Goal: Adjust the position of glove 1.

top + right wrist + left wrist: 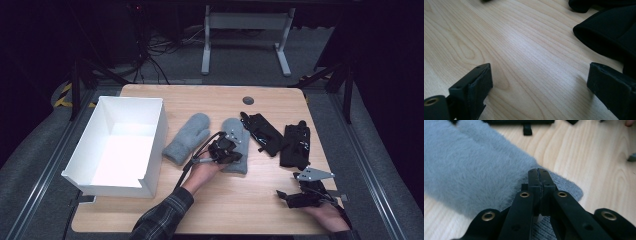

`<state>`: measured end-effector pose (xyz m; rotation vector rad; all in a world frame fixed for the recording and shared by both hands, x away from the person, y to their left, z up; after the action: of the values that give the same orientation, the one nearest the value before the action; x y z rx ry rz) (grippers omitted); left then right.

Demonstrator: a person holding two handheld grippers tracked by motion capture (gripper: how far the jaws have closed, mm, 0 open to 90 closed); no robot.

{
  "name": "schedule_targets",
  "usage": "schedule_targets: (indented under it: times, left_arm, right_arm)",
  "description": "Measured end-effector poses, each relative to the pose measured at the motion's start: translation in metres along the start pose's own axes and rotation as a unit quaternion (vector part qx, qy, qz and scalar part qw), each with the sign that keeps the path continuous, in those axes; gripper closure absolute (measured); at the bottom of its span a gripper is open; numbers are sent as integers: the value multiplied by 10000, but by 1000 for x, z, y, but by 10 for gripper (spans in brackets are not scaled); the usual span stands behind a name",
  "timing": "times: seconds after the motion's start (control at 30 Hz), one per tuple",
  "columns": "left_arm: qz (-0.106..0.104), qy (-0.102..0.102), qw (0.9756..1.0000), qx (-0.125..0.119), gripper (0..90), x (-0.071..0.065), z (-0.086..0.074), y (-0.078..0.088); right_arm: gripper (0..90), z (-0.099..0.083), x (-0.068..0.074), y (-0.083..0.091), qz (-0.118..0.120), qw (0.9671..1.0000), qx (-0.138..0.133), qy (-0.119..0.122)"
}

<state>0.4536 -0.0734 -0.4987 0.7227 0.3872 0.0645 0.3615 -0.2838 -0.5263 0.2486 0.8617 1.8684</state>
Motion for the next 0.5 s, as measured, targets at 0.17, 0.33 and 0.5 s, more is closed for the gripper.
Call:
schedule_targets:
  times: [0.17,0.33,0.5]
  left_arm:
    - [-123,30,9999,78,900,-14,-13,7]
    - [-221,-1,9996,168,900,-27,-24,12]
    - [-279,-69,9992,269,900,-41,-35,17]
  right_arm:
    - [68,0,0,0,2,10000,1,-1]
    - [68,0,0,0,1,10000,1,-2]
    - [68,0,0,0,1,10000,1,-2]
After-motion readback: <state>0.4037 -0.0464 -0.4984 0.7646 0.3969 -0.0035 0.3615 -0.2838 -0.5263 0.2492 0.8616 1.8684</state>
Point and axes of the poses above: each handheld gripper's, and its own axes: y roughly backward along the jaws, z roughly out of its top, x roughly to its left, the point moved 8 cm from there along -y, roughly forward along the jaws, and after that the axes turned 15 degrees about -z, right-handed, at the moved point
